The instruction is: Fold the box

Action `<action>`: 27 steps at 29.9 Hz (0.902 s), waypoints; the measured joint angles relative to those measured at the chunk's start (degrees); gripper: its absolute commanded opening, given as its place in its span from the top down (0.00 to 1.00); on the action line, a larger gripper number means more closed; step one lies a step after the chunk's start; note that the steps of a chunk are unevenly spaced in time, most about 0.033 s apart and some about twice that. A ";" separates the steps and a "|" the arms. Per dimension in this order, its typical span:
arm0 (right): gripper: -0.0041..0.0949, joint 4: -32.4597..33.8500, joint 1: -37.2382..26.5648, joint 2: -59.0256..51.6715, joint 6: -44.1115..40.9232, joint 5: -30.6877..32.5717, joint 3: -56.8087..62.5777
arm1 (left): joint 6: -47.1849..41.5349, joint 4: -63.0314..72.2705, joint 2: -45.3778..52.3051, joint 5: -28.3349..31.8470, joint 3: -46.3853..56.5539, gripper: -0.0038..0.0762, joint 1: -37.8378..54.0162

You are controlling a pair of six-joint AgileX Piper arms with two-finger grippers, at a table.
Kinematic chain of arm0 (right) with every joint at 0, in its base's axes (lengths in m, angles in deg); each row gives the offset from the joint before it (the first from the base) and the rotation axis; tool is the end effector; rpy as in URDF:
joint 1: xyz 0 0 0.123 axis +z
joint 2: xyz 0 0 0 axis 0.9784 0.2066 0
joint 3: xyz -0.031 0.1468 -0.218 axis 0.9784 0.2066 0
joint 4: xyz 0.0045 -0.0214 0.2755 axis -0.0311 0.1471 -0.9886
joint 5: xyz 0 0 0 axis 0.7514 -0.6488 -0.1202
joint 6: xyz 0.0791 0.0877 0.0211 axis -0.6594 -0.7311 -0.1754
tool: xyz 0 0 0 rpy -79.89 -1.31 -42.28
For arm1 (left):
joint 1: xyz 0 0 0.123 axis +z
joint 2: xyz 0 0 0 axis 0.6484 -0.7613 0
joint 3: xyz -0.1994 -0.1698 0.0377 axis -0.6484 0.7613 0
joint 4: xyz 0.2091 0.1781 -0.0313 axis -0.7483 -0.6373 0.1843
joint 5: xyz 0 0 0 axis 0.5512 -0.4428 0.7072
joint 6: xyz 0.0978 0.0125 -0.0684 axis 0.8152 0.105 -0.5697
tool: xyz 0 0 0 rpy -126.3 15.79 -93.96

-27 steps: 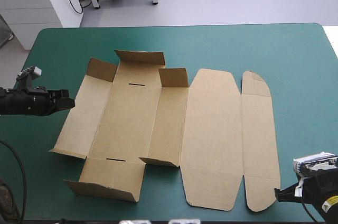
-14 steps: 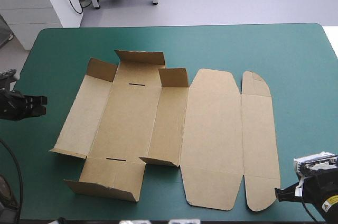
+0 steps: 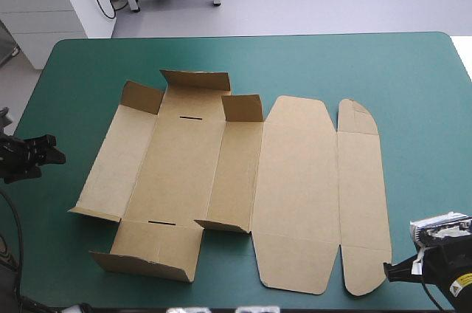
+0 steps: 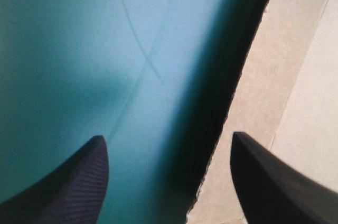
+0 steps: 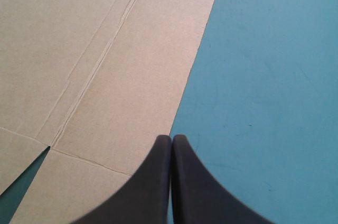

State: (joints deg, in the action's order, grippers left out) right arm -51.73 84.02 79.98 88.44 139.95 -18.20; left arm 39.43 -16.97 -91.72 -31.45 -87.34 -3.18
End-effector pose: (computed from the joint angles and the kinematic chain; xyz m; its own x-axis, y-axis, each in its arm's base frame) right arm 0.1098 0.0091 0.2744 -0.5585 -0.1901 -0.8074 -0.1630 0.9796 -0.1179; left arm 0.2966 0.1567 0.2256 -0.8997 -0.3499 -0.2611 -0.2324 0.8901 -0.3921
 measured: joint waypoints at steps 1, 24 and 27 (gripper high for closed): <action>0.98 0.00 0.00 0.00 0.00 0.00 0.00 | 0.00 0.13 -0.57 0.00 0.14 0.36 -0.43; 0.98 0.00 0.00 -0.18 0.00 -1.06 0.00 | 1.72 4.92 -4.85 1.11 8.20 0.36 -12.06; 0.98 0.00 0.00 -0.18 0.00 -1.11 0.00 | 1.74 4.98 -5.11 1.11 8.20 0.36 -13.49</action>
State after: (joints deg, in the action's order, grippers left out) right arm -51.73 84.02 79.79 88.44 138.84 -18.20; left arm 41.17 -11.99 -96.83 -30.35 -79.14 -16.67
